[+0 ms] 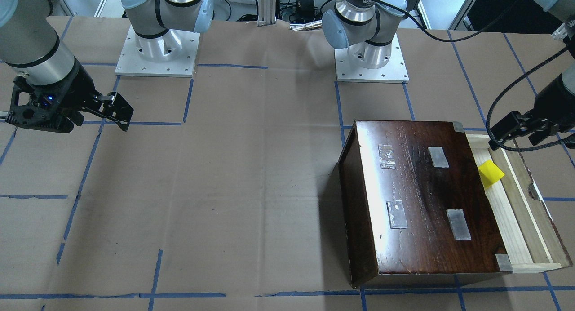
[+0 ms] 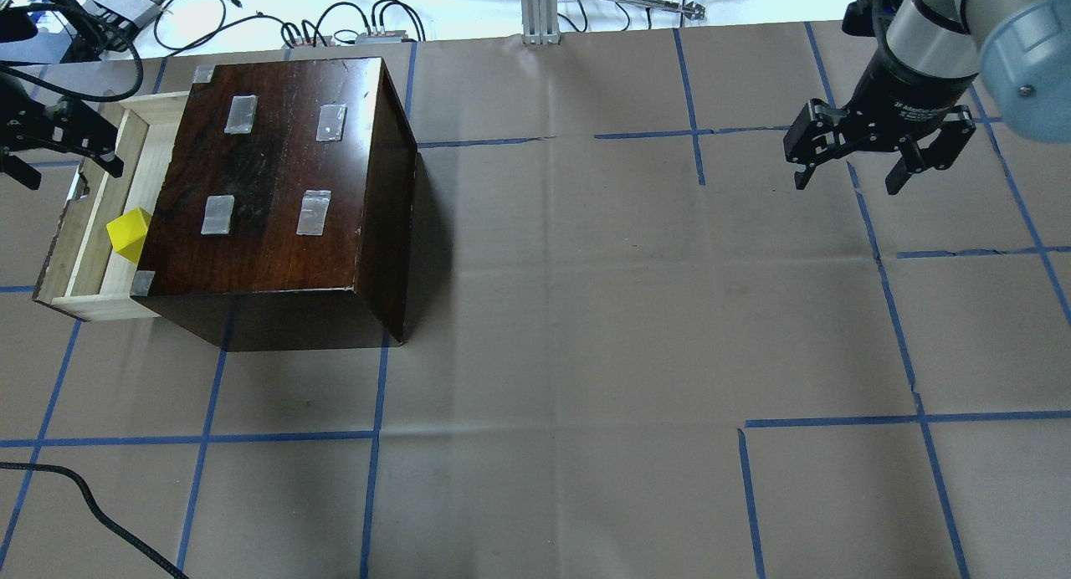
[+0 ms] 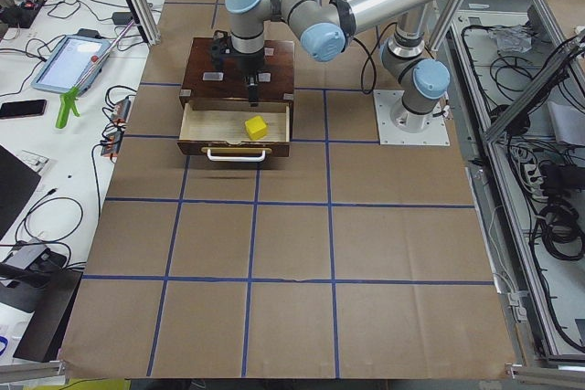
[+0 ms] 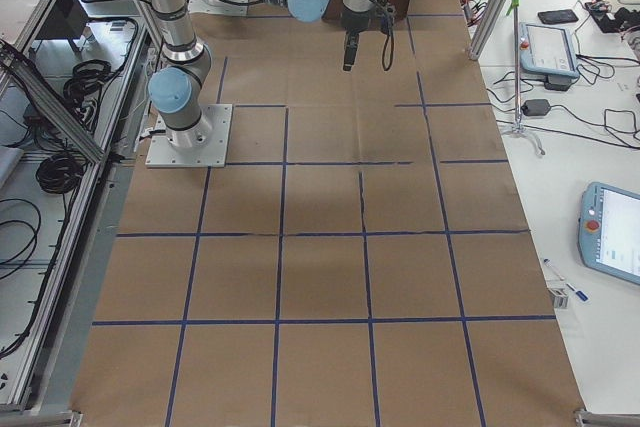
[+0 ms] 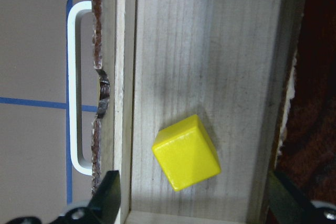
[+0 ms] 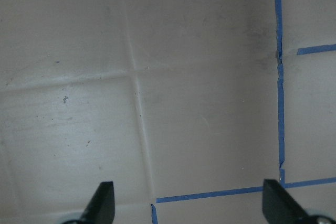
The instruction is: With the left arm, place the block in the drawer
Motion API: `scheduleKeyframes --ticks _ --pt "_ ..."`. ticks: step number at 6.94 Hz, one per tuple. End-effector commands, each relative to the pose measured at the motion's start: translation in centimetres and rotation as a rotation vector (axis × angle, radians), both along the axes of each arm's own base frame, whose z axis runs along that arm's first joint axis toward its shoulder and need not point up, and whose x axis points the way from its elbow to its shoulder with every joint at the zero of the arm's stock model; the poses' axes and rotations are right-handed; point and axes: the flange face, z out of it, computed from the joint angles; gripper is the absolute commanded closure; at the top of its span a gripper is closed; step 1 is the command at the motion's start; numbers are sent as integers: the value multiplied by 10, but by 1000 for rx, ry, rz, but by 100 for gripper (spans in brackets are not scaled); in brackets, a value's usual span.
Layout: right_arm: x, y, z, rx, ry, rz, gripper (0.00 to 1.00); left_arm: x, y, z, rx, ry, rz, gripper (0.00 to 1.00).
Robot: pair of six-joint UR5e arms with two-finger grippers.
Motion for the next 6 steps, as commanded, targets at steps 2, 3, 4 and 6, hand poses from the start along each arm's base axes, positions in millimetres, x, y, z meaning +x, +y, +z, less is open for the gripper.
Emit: scheduleKeyframes --ticks 2,3,4,6 --pt "0 0 0 0 0 -1 0 -129 9 17 -10 7 59 1" --pt "0 0 0 0 0 1 0 -172 20 21 -17 11 50 1" --pt "0 0 0 0 0 -1 0 -207 33 20 -11 11 -5 1" --pt "0 0 0 0 0 -1 0 -247 69 0 35 10 -83 1"
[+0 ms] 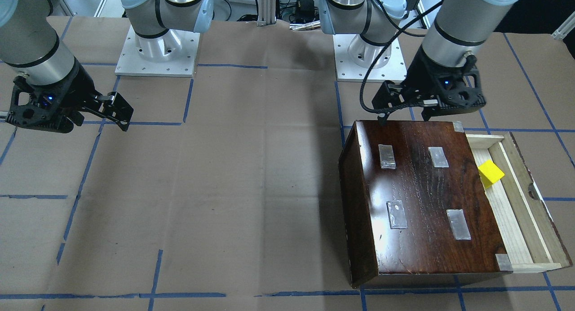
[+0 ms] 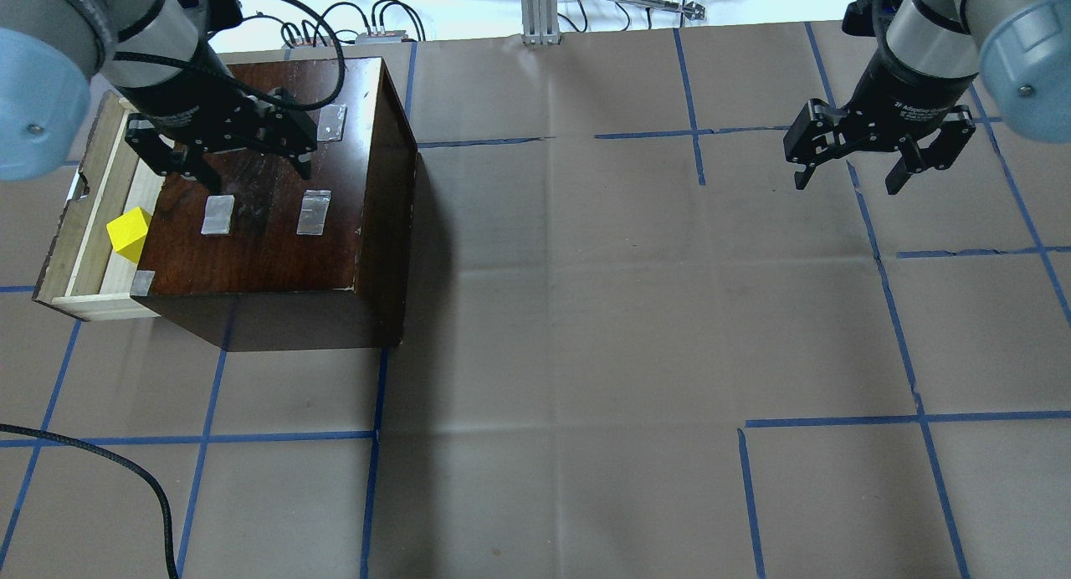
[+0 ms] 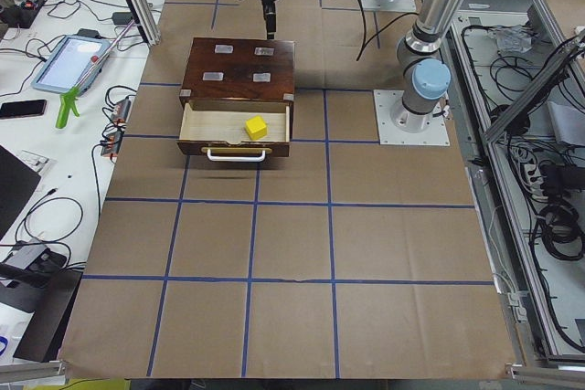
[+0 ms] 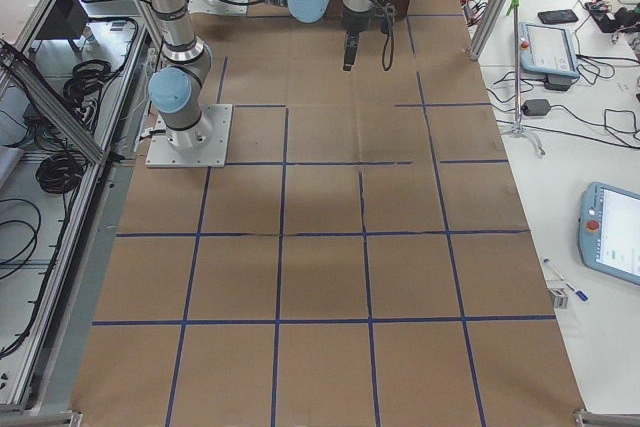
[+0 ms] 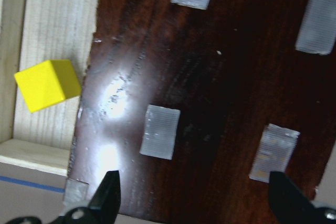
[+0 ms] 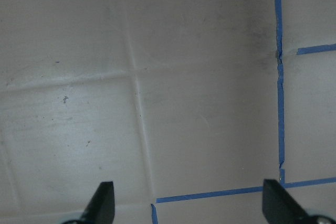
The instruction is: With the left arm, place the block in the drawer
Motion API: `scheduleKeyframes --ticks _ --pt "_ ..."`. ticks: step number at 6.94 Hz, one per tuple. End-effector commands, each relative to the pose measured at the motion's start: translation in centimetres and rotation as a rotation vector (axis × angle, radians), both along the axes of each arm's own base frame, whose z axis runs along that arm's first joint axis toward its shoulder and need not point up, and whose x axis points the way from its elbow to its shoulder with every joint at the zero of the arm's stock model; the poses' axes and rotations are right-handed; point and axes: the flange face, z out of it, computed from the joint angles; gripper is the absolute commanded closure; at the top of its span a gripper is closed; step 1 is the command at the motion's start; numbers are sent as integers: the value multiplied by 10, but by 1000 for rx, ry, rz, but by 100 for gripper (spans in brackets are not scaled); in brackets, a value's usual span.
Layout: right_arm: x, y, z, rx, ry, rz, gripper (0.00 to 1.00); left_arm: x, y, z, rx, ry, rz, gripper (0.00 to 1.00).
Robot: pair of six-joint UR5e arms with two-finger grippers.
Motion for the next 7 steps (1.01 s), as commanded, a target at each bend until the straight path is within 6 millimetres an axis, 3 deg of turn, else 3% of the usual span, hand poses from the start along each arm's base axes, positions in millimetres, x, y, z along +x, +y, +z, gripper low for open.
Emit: scheduleKeyframes --ticks 1,7 --pt "0 0 0 0 0 1 0 -22 38 -20 43 -3 -64 1" --pt "0 0 1 -1 0 0 0 -16 21 -4 35 5 -96 1"
